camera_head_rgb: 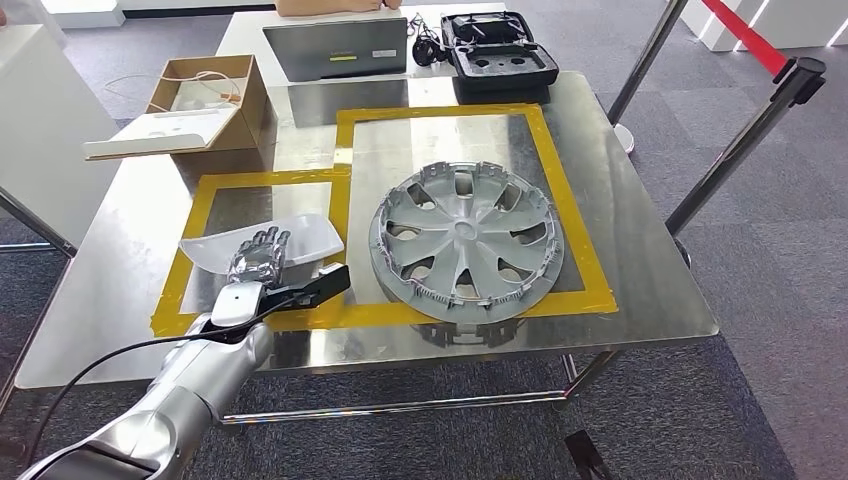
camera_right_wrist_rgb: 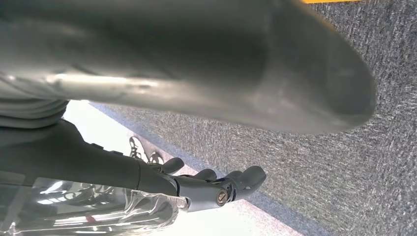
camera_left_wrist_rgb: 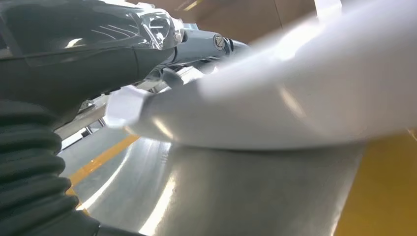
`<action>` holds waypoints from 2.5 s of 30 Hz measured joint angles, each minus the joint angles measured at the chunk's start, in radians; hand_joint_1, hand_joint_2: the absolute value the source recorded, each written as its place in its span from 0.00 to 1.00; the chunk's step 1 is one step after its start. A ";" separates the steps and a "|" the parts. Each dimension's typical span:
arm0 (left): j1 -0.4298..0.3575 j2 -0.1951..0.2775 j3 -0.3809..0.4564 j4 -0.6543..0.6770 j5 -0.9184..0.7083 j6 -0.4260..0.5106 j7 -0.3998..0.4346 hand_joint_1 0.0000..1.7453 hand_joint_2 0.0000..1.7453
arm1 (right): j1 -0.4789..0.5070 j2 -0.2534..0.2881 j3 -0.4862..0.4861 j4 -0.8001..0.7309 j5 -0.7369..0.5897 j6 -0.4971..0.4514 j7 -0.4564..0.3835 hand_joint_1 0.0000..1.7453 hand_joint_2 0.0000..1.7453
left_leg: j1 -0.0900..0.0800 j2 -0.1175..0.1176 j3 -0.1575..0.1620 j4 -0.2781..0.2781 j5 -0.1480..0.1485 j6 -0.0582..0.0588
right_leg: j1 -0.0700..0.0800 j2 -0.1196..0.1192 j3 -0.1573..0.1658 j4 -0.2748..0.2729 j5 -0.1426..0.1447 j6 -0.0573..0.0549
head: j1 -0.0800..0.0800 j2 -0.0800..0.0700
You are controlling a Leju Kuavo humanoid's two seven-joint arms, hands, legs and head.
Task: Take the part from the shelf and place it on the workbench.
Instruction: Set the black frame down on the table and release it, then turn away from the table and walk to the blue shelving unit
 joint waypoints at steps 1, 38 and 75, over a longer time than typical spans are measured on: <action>0.001 0.000 0.000 0.000 0.001 -0.003 0.000 0.00 0.00 | 0.000 0.000 0.000 0.000 0.000 0.000 0.000 0.00 0.00 | 0.000 0.000 0.000 0.000 0.000 0.000 | 0.000 0.000 0.000 0.000 0.000 0.000 | 0.000 0.000; 0.184 0.136 0.130 -0.228 0.185 0.118 -0.275 0.00 0.00 | 0.039 0.001 -0.009 0.005 -0.040 0.000 -0.004 0.00 0.00 | 0.000 0.001 -0.001 -0.001 0.000 0.000 | 0.000 0.001 -0.002 0.000 -0.001 -0.001 | 0.000 0.000; 1.039 0.198 0.400 -1.532 0.787 -0.129 -0.541 0.00 0.00 | 0.078 0.002 -0.047 0.009 -0.054 -0.026 -0.008 0.00 0.00 | 0.000 0.003 0.001 -0.001 -0.007 -0.001 | 0.000 0.003 0.002 -0.001 -0.007 0.002 | 0.000 0.000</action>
